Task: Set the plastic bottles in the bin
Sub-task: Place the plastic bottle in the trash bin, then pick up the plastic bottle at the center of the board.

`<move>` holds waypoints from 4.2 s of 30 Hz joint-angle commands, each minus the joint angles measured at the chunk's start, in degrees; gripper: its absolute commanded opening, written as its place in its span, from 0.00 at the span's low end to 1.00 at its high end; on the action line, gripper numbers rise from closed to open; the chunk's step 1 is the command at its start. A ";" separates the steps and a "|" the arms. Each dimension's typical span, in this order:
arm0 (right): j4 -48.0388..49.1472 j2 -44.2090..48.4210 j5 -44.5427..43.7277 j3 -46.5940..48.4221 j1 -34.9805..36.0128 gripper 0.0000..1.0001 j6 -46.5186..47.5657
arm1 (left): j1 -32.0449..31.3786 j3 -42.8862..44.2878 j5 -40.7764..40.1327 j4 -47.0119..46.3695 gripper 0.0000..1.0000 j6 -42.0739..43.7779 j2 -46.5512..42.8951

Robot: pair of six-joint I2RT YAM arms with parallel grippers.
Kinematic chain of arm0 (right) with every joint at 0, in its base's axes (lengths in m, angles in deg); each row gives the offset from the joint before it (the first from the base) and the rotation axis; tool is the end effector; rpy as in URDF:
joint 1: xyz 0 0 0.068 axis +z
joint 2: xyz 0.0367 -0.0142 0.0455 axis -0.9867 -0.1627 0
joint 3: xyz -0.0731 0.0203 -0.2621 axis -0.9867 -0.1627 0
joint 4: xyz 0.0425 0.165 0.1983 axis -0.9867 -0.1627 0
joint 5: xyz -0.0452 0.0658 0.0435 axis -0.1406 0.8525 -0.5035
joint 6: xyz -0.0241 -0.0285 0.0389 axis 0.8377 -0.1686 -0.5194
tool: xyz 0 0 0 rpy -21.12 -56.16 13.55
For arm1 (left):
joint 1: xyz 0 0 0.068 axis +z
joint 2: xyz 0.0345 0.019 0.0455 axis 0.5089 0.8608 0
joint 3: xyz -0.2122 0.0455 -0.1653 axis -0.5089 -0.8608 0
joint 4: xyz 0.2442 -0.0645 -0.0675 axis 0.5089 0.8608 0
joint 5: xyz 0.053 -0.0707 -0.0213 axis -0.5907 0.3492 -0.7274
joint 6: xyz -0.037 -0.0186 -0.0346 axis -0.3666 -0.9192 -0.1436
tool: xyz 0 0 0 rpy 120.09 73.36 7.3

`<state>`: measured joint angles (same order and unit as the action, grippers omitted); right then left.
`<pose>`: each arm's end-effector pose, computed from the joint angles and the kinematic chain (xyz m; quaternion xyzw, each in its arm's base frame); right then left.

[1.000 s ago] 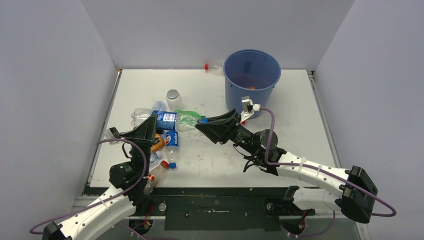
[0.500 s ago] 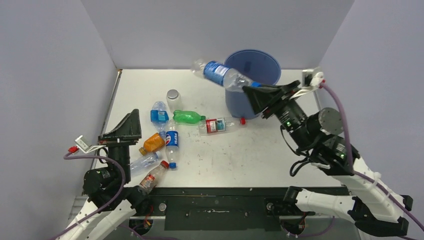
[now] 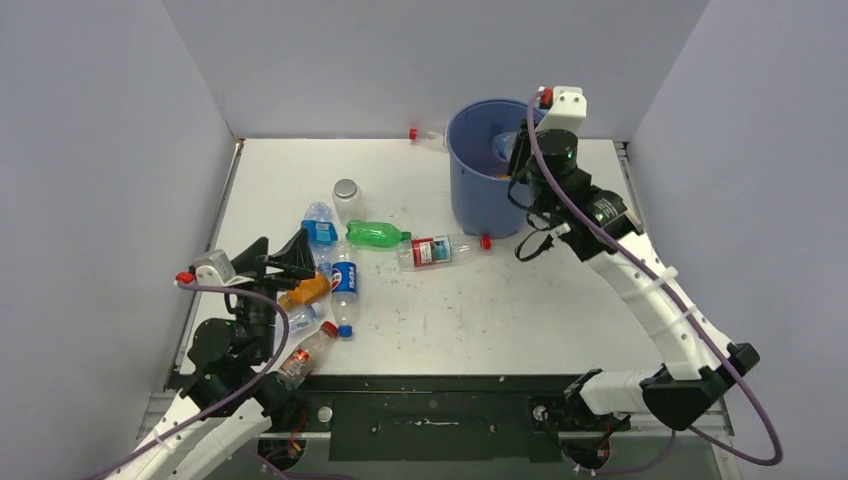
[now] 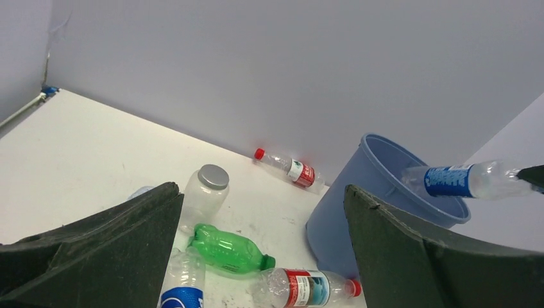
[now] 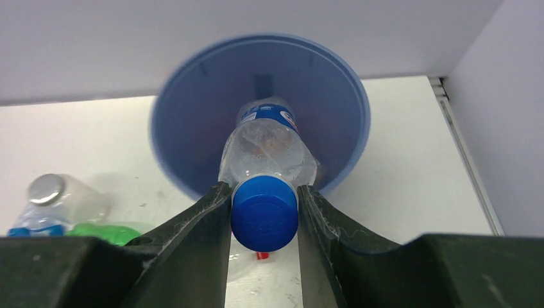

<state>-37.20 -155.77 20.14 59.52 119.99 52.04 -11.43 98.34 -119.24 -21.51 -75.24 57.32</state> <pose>0.2108 0.1479 0.4753 0.0163 0.7719 0.0770 0.6309 0.0845 -0.0445 0.3392 -0.1688 0.5900 -0.2048 0.7626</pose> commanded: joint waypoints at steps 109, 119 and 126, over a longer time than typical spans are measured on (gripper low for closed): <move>25.09 46.39 41.06 -68.95 -12.92 0.90 -21.36 | -0.78 42.55 46.79 19.86 0.82 47.57 90.32; 24.18 49.45 40.95 -70.61 -12.88 0.90 -22.87 | -0.96 40.47 48.61 20.95 0.70 44.26 89.00; 21.07 51.94 40.39 -68.60 -12.92 0.90 -21.22 | -1.21 37.04 51.26 22.75 0.54 40.76 81.53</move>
<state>-15.95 -105.08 60.99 -12.04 106.61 29.70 -12.39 136.87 -71.33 0.54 -31.41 145.90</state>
